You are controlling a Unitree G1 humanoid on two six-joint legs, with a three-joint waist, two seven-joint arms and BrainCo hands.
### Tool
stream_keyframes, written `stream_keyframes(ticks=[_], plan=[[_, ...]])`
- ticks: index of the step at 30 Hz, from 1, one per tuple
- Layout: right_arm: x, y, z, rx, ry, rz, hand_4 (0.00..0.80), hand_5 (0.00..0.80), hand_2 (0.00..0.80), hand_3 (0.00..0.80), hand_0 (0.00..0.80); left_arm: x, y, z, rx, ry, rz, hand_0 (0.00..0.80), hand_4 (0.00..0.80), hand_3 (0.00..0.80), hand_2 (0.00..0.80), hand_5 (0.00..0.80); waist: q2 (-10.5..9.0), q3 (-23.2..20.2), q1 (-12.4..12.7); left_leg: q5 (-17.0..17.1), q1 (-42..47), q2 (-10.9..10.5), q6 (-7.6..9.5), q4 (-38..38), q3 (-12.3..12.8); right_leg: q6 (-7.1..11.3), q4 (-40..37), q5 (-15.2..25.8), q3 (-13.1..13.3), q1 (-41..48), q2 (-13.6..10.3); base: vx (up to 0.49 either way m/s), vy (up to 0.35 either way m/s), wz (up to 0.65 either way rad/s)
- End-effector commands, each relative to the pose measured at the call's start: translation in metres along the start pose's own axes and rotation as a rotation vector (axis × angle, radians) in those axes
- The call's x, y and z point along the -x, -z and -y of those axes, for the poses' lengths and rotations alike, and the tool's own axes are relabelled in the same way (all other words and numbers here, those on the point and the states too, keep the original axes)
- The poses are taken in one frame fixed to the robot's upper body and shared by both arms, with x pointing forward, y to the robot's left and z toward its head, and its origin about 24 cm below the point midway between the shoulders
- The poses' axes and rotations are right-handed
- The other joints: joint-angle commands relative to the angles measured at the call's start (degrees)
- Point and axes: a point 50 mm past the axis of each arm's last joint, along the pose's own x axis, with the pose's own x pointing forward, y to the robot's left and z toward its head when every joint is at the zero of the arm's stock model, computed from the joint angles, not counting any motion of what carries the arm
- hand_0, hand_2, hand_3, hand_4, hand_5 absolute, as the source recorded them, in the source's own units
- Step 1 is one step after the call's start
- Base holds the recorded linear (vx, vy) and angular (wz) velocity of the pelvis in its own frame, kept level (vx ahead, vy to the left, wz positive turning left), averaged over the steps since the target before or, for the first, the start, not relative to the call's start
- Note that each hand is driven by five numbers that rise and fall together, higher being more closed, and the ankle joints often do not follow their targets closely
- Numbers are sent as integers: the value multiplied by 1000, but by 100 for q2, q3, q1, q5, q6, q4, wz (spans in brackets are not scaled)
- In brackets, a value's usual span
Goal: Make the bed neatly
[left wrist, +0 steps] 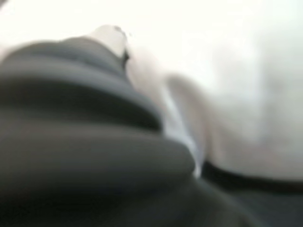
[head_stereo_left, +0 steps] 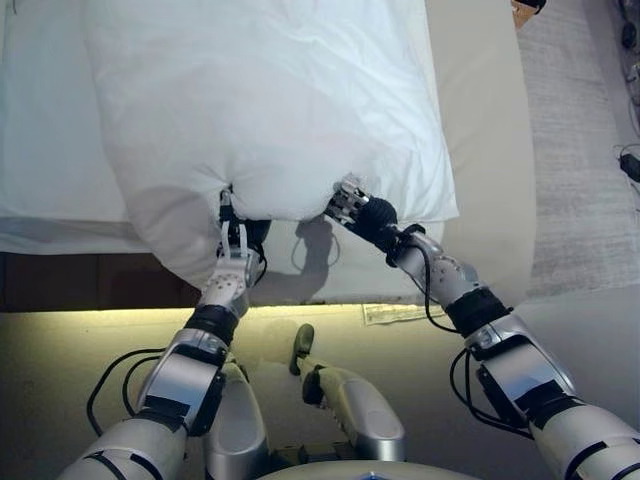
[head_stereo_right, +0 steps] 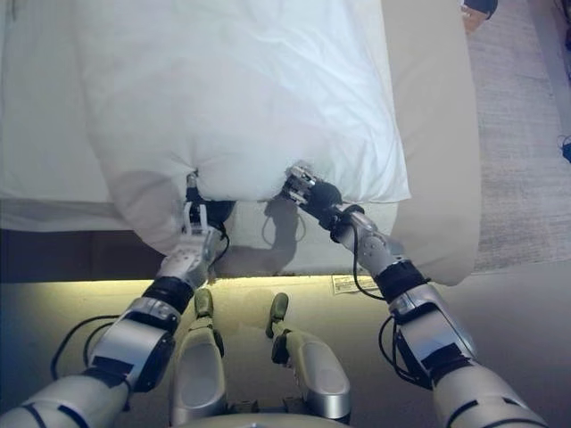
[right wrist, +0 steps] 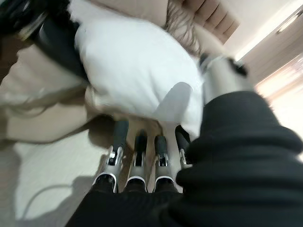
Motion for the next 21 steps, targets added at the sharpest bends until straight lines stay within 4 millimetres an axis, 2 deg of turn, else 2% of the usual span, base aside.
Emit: stream_keyframes(ticks=[1,5,10,16,21], plan=[[11,2,19,-39,41,7,0,0,0,0,0,-16,2,39,29,192,9,800,800,800,800,800,261,-535,16,-172,269,51,-139,-279,-110,831,182,-88,-115,201,-762,-31,161,7],[22,33,45,-123,114,-68,0,0,0,0,0,-5,-13,20,52,165,57,800,800,800,800,800,459,-837,39,-132,485,-16,-143,-489,-105,860,60,-87,-150,375,-860,9,149,7],[47,69,83,-205,236,-129,0,0,0,0,0,19,-29,-16,61,101,116,800,800,800,800,800,688,-1311,119,-90,827,-115,-126,-758,-102,905,-138,-50,-248,689,-945,51,115,4],[81,91,121,-278,371,-162,0,0,0,0,0,43,-55,-43,30,49,180,800,800,800,800,800,967,-1949,224,-26,1246,-222,-109,-1051,-63,944,-433,41,-379,1137,-994,83,95,7],[104,110,140,-311,448,-202,0,0,0,0,0,61,-79,-53,-26,16,217,800,800,800,800,800,1111,-2319,328,-89,1492,-268,-93,-1101,-81,921,-632,80,-462,1450,-975,71,40,6]])
